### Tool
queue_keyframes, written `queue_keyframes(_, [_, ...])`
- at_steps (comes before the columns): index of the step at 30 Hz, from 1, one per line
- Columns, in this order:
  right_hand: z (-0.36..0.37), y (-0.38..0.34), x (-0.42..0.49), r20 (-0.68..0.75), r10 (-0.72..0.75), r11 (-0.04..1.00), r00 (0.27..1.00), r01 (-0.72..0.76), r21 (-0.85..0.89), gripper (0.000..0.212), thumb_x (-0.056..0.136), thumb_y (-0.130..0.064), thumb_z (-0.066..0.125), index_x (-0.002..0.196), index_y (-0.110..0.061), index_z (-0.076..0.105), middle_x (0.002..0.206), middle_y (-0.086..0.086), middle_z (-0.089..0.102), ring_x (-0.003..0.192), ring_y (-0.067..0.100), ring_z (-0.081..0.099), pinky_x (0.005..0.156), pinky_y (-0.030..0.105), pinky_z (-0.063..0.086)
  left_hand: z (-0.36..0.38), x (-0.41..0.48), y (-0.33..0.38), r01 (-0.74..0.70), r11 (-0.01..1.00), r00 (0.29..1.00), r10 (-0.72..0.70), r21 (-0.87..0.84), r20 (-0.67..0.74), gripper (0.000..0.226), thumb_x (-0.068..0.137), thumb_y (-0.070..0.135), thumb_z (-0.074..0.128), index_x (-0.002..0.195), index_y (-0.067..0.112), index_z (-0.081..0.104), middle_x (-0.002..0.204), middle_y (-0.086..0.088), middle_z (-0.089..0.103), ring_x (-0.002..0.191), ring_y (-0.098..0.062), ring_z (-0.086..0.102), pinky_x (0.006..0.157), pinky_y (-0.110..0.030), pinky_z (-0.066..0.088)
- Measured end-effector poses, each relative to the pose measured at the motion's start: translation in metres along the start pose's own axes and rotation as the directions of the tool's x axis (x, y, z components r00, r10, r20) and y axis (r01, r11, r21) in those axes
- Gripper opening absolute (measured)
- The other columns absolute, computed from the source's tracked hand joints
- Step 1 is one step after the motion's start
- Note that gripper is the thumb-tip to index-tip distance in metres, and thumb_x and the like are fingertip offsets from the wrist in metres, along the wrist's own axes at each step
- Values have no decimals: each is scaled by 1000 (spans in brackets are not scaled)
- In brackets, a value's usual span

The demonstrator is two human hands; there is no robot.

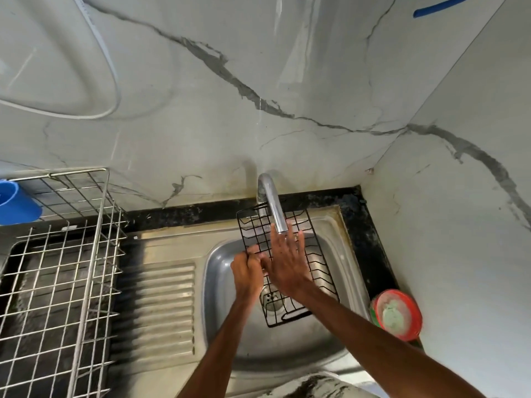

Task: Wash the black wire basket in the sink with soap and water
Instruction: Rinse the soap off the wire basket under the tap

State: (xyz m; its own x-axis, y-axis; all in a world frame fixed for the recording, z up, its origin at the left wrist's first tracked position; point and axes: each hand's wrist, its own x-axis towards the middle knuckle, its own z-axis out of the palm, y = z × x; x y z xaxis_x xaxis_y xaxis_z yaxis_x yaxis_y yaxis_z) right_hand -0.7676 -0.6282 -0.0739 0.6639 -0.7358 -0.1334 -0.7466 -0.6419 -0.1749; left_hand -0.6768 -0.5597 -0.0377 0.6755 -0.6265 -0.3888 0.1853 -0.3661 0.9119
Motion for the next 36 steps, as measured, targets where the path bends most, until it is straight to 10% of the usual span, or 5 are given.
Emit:
queue_keyframes(13, [10, 22, -7, 10, -320, 923, 947, 309, 229, 66, 109, -31, 34, 161, -18, -3, 169, 1, -11, 156, 18, -7, 126, 39, 3, 1, 17, -1, 151, 952, 986, -165, -268, -30, 31, 105, 1, 40, 102, 14, 67, 101, -13, 72, 98, -31, 69, 87, -49, 58])
queue_keyframes(18, [-20, 13, 3, 71, 123, 307, 990, -106, 946, 41, 105, -40, 47, 134, -15, 61, 135, 2, 65, 122, 10, 62, 102, 32, 53, -4, 23, 0, 159, 958, 986, -166, -238, -8, 37, 108, 0, 36, 93, 23, 60, 86, 3, 62, 75, -9, 58, 68, -25, 49])
queue_keyframes(23, [-31, 1, 36, 419, 315, -340, 852, -311, 888, 50, 110, -33, 31, 127, 4, 60, 109, 19, 75, 103, 32, 72, 87, 39, 56, 5, 21, 0, 114, 973, 992, -123, -199, -32, 35, 106, 5, 37, 93, 24, 63, 92, -2, 66, 87, -21, 61, 78, -37, 52])
queue_keyframes(32, [-15, 17, 7, 625, 194, -66, 756, -626, 777, 96, 102, -65, 5, 106, 1, 75, 98, 17, 77, 91, 28, 76, 87, 36, 54, 5, 29, -5, 174, 960, 983, -182, -218, -16, 33, 107, 4, 39, 103, 24, 64, 106, 0, 68, 107, -19, 62, 88, -30, 47])
queue_keyframes(36, [-26, 14, 24, 505, 229, -233, 833, -456, 859, 86, 104, -61, 13, 115, 1, 70, 105, 17, 76, 99, 29, 74, 83, 35, 55, 5, 30, -6, 165, 969, 986, -159, -186, 47, 29, 109, 8, 41, 102, 18, 66, 100, 0, 69, 98, -15, 63, 84, -26, 46])
